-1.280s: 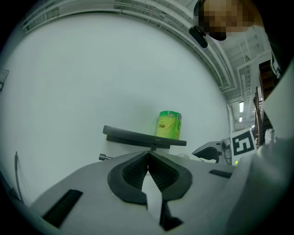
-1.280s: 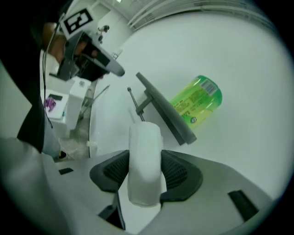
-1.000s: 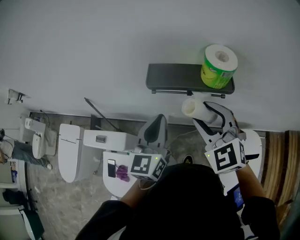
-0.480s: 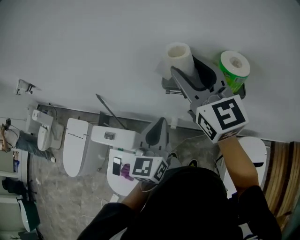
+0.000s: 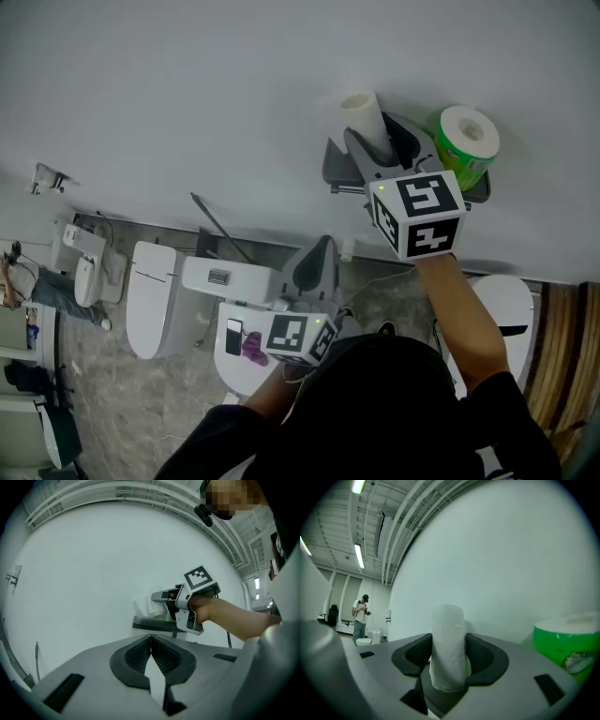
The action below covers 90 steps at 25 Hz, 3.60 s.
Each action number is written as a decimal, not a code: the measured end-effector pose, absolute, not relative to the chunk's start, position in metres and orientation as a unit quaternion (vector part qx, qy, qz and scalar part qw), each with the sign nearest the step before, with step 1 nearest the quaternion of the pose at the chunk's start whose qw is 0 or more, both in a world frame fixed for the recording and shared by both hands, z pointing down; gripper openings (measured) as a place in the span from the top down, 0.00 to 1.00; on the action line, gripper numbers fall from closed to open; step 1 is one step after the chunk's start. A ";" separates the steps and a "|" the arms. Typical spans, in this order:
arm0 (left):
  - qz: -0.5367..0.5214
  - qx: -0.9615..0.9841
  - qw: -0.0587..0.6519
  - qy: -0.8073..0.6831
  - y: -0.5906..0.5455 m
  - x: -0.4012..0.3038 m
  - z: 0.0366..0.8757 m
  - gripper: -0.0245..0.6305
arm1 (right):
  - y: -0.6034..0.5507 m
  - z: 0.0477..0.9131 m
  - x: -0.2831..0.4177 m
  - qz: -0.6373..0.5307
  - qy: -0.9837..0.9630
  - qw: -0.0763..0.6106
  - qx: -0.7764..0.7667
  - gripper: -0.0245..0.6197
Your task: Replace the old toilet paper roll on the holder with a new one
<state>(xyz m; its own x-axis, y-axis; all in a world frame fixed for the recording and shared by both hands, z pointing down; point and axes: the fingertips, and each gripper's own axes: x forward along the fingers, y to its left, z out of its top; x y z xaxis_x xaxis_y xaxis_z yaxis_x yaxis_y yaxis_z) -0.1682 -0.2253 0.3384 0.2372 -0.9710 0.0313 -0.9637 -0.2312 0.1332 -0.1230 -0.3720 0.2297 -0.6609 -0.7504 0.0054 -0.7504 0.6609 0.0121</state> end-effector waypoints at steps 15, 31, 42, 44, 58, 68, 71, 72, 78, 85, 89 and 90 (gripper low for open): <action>-0.023 0.795 0.066 -0.602 -0.236 -0.157 0.342 0.93 | -0.349 0.240 -0.105 0.036 -0.922 0.031 0.384 0.57; -0.015 0.803 0.068 -0.592 -0.238 -0.140 0.346 0.93 | -0.317 0.234 -0.074 0.006 -0.926 0.036 0.376 0.53; -0.011 0.817 0.069 -0.573 -0.244 -0.112 0.348 0.93 | -0.290 0.219 -0.040 -0.017 -0.928 0.009 0.372 0.50; -0.010 0.820 0.069 -0.569 -0.244 -0.107 0.349 0.93 | -0.287 0.220 -0.030 -0.022 -0.925 0.012 0.379 0.49; -0.008 0.813 0.073 -0.578 -0.243 -0.110 0.350 0.93 | -0.348 0.249 0.033 -0.007 -0.869 0.050 0.492 0.32; -0.016 0.803 0.071 -0.592 -0.252 -0.127 0.350 0.93 | -0.377 0.251 0.025 0.012 -0.872 0.077 0.484 0.31; -0.017 0.804 0.071 -0.590 -0.258 -0.126 0.350 0.93 | -0.383 0.252 0.024 0.016 -0.874 0.089 0.478 0.31; -0.017 0.805 0.073 -0.589 -0.259 -0.125 0.350 0.93 | -0.383 0.252 0.023 0.018 -0.875 0.089 0.475 0.31; -0.022 0.807 0.082 -0.584 -0.263 -0.120 0.355 0.93 | -0.384 0.255 0.021 0.021 -0.885 0.093 0.455 0.31; -0.024 0.814 0.084 -0.574 -0.264 -0.115 0.358 0.93 | -0.371 0.231 0.041 -0.014 -0.891 0.093 0.444 0.31; -0.025 0.818 0.085 -0.569 -0.261 -0.111 0.355 0.93 | -0.358 0.203 0.062 -0.082 -0.879 0.099 0.459 0.31; -0.025 0.820 0.084 -0.566 -0.261 -0.109 0.355 0.93 | -0.355 0.197 0.069 -0.100 -0.874 0.103 0.465 0.31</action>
<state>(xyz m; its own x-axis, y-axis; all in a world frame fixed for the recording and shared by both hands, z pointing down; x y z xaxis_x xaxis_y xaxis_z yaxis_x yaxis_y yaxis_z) -0.1088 -0.2606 0.3548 0.3575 -0.9324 0.0534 -0.9240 -0.3447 0.1656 0.0687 -0.3550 0.1973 -0.5464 -0.8330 0.0873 -0.7915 0.5476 0.2715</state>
